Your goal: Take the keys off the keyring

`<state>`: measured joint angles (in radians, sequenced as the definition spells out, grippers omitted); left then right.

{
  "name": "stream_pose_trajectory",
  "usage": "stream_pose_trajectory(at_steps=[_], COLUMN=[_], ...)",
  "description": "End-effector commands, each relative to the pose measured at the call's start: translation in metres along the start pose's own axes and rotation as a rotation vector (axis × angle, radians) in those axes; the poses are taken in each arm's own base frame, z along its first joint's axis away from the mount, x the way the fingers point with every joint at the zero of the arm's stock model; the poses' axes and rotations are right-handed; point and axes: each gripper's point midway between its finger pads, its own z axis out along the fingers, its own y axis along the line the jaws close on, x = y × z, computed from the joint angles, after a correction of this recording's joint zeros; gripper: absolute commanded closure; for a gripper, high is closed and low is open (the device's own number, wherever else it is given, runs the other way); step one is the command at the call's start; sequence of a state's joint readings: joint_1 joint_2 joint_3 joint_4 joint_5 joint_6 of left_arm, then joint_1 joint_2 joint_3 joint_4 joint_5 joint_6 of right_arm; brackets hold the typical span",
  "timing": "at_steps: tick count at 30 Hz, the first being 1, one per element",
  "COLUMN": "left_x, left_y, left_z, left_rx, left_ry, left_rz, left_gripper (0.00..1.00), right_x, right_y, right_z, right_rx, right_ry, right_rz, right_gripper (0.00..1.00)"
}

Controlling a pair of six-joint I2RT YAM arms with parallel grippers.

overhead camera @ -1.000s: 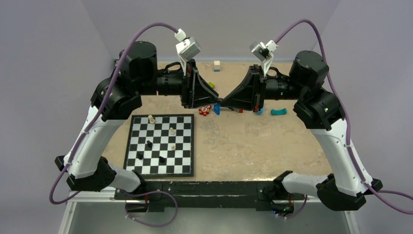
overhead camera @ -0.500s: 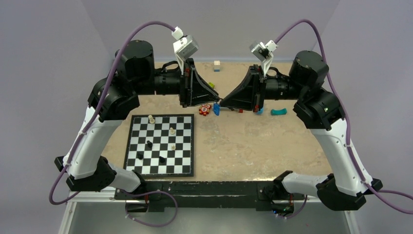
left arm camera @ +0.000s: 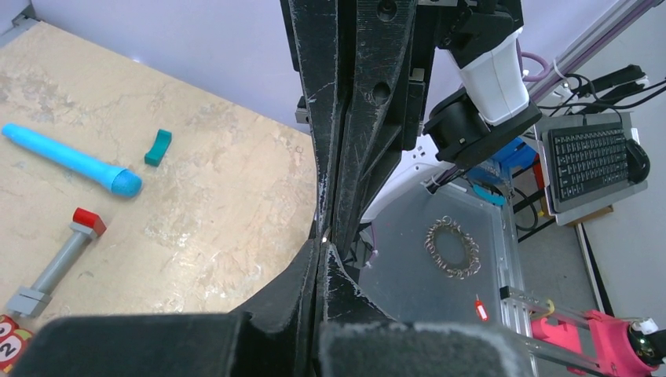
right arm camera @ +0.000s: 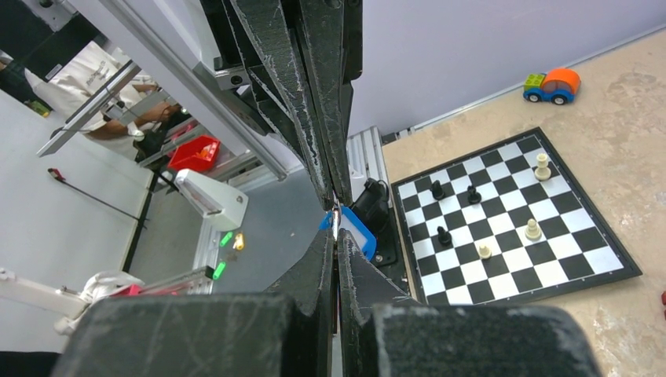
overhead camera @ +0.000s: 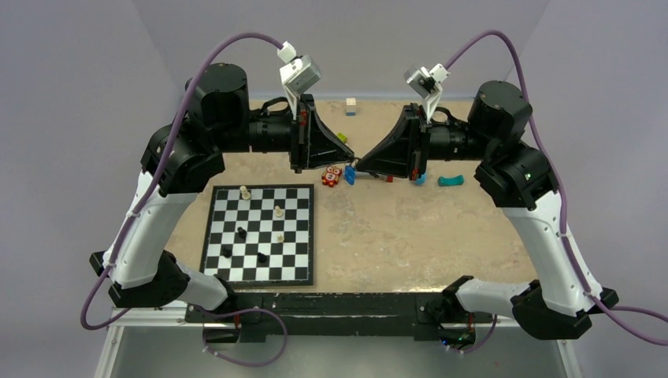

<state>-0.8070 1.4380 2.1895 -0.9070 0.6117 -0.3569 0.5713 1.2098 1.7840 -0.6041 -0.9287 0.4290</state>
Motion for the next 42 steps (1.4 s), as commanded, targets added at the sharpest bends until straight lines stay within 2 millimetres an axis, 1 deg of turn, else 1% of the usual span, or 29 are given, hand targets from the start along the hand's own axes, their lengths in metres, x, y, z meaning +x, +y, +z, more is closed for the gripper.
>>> stream_pose_trajectory(at_steps=[1,7,12,17,24,30,35,42], left_x=[-0.015,-0.022,-0.03,-0.042,-0.045,-0.051,-0.055,-0.052], left_y=[-0.008,-0.009,-0.004,-0.004,-0.006,-0.009,-0.011,-0.011], left_z=[-0.009,-0.012,-0.008,-0.014,-0.012,-0.014,-0.014,-0.014], left_rx=[0.0,-0.017,-0.042,-0.073,-0.051,-0.035,0.0,-0.002], left_ry=[-0.054,-0.089,-0.144,-0.215,-0.254,-0.306,-0.357,-0.349], left_rz=[0.019,0.002,-0.073,-0.116,-0.172,-0.222,-0.27,-0.248], left_gripper=[1.0,1.0,1.0,1.0,1.0,1.0,1.0,1.0], right_x=[-0.013,-0.02,-0.029,-0.04,-0.049,-0.053,-0.055,-0.054], right_y=[0.01,0.01,0.009,0.01,0.013,0.011,0.013,0.008], right_z=[-0.003,-0.003,-0.002,-0.004,-0.003,-0.002,-0.006,-0.003], right_rx=[-0.011,0.004,0.013,0.033,0.024,0.022,0.03,0.037], right_ry=[-0.037,-0.072,-0.113,-0.156,-0.188,-0.213,-0.252,-0.249], right_rz=[-0.054,-0.057,-0.064,-0.094,-0.099,-0.1,-0.128,-0.114], right_gripper=[1.0,1.0,1.0,1.0,1.0,1.0,1.0,1.0])
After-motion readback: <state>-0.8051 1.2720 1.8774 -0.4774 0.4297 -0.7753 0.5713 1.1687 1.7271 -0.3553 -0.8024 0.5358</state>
